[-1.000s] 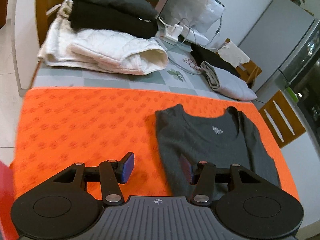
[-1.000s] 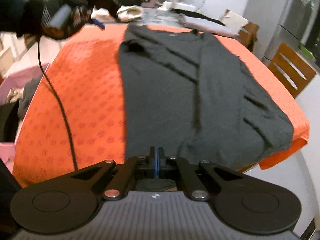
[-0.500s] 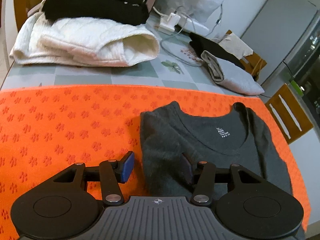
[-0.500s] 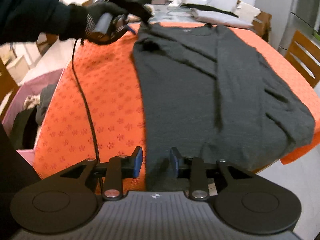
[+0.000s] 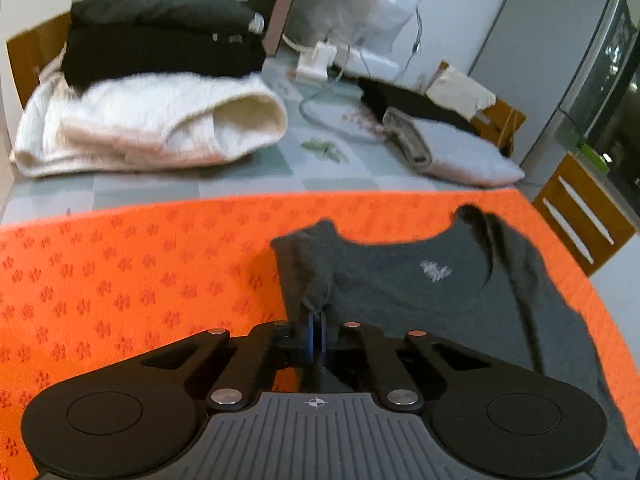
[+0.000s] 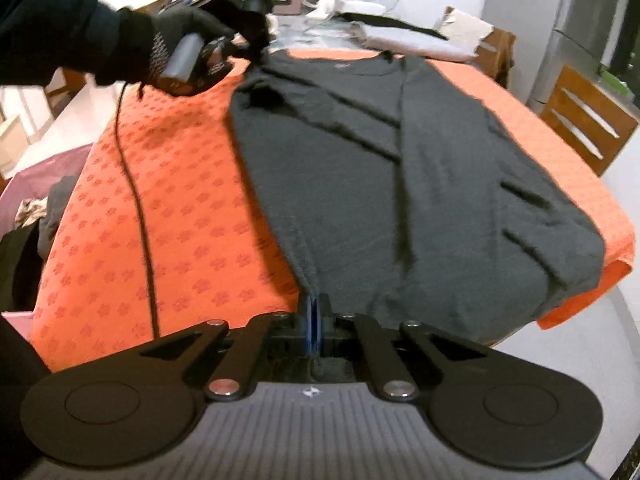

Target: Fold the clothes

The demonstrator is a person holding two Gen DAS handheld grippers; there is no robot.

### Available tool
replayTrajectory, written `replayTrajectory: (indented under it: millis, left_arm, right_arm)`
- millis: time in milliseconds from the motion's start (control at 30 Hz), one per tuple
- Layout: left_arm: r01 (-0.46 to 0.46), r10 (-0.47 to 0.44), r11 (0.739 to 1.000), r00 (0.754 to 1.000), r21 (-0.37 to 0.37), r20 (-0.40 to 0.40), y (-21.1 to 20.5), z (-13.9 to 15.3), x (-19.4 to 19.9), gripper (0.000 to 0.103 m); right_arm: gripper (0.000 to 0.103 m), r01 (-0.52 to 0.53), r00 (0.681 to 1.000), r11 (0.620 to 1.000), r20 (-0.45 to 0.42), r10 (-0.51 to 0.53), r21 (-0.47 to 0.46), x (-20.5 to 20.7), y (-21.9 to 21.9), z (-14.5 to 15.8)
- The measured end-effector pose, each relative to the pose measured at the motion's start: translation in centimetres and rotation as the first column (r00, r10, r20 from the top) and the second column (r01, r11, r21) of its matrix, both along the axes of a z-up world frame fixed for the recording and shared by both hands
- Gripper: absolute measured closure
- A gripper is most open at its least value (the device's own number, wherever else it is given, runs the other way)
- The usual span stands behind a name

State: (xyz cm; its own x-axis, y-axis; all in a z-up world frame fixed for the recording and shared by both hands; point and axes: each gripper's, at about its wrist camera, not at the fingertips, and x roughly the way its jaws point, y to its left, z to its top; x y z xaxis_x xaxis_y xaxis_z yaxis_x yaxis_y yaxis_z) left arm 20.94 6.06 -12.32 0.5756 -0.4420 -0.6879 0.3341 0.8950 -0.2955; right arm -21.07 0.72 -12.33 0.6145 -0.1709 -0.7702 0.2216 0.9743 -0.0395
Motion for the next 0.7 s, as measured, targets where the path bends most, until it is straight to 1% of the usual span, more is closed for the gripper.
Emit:
replayTrajectory:
  millis: [167,333,533,700]
  left_arm:
    - [-0.019,0.02,1.0,0.999,-0.022,0.031,-1.6,3.1,-0.4,0.098]
    - [-0.033,0.037,0.998,0.998,-0.062,0.054,-4.3,6.1,-0.8,0.097]
    - [-0.021,0.028,0.998,0.991,-0.052,0.128,-9.7,8.4,-2.2,0.098]
    - [-0.042,0.045,0.999,0.986,-0.023,0.161,-15.4,9.2,-2.9,0.098]
  right_arm:
    - [0.1,0.059,0.998,0.998,0.019,-0.059,0.001,-0.5,-2.2,1.7]
    - [0.1,0.105,0.994,0.994,0.035,-0.105,-0.006,-1.2,-5.0,2.8]
    - [0.1,0.126,0.991,0.992,0.047,-0.125,-0.013,-2.0,-9.7,3.5]
    - [0.1,0.119,0.992,0.993,0.046,-0.119,0.007,-2.4,-15.7,3.1]
